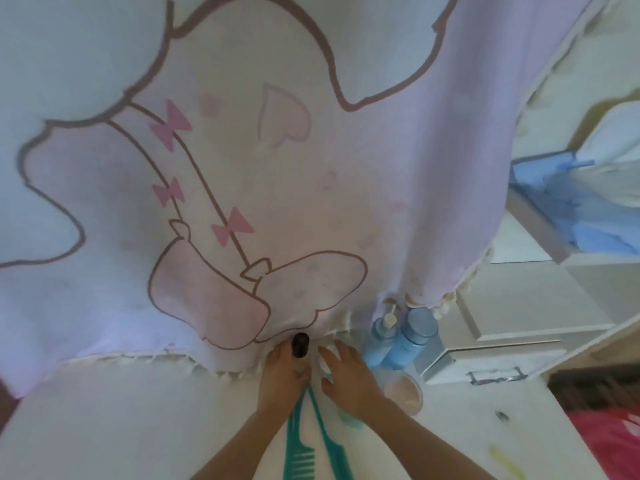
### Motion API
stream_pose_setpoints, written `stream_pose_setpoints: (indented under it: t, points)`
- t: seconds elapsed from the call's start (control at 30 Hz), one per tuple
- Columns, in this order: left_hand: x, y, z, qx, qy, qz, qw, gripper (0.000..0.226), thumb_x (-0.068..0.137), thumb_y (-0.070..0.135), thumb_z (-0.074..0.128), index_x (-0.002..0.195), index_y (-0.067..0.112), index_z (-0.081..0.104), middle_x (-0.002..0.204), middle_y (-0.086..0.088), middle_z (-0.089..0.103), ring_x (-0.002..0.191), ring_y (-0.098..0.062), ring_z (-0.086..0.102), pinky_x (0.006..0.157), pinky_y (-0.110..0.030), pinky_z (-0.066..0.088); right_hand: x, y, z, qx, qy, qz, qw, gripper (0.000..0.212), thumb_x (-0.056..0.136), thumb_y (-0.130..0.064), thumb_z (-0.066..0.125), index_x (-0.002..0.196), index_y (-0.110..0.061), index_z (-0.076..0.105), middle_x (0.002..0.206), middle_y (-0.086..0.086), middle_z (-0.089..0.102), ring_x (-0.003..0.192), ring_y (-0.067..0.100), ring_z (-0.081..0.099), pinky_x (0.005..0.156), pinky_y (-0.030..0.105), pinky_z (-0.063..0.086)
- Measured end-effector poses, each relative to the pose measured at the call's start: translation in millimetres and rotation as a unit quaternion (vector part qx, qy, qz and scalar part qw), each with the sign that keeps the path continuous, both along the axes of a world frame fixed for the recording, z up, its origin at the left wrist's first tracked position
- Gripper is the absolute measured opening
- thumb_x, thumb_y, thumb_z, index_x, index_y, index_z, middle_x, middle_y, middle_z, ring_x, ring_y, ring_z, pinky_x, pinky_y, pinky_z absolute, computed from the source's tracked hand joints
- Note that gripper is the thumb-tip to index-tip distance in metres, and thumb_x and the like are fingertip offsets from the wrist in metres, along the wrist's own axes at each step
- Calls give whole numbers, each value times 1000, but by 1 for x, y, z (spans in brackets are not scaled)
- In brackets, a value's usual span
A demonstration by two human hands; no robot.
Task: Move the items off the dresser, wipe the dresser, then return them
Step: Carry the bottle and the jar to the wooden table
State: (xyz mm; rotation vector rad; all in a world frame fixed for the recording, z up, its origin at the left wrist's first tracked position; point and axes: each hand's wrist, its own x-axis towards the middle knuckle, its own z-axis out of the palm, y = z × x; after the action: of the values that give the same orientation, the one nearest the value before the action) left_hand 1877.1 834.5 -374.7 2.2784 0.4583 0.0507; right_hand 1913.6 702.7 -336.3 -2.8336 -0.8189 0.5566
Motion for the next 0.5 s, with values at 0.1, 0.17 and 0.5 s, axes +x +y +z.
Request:
stream_pose_setpoints:
  t: [0.1, 0.17, 0.5]
  points:
    - [3, -7, 0, -22, 16, 51, 998, 48, 84, 17, 61, 128, 8, 44, 122, -11, 55, 109, -28, 52, 87, -29, 42, 9, 3, -7, -6, 26, 6, 1000, 59, 94, -25, 44, 147, -24, 16, 153, 10, 13, 136, 29, 24, 110, 36, 26]
    - [3, -10, -1, -38, 21, 82, 996, 46, 84, 18, 61, 125, 8, 45, 118, -13, 56, 106, -29, 53, 82, -30, 43, 13, 4, -12, -8, 36, 6, 999, 61, 93, -23, 45, 146, -24, 15, 151, 11, 16, 130, 32, 31, 107, 37, 29]
    - [-19, -14, 11, -68, -15, 147, 987, 42, 82, 18, 65, 119, 13, 47, 114, -5, 58, 103, -25, 57, 80, -27, 43, 17, 12, -22, -1, 53, 20, 998, 56, 90, -16, 48, 140, -21, 25, 133, 13, 38, 119, 29, 44, 93, 35, 41]
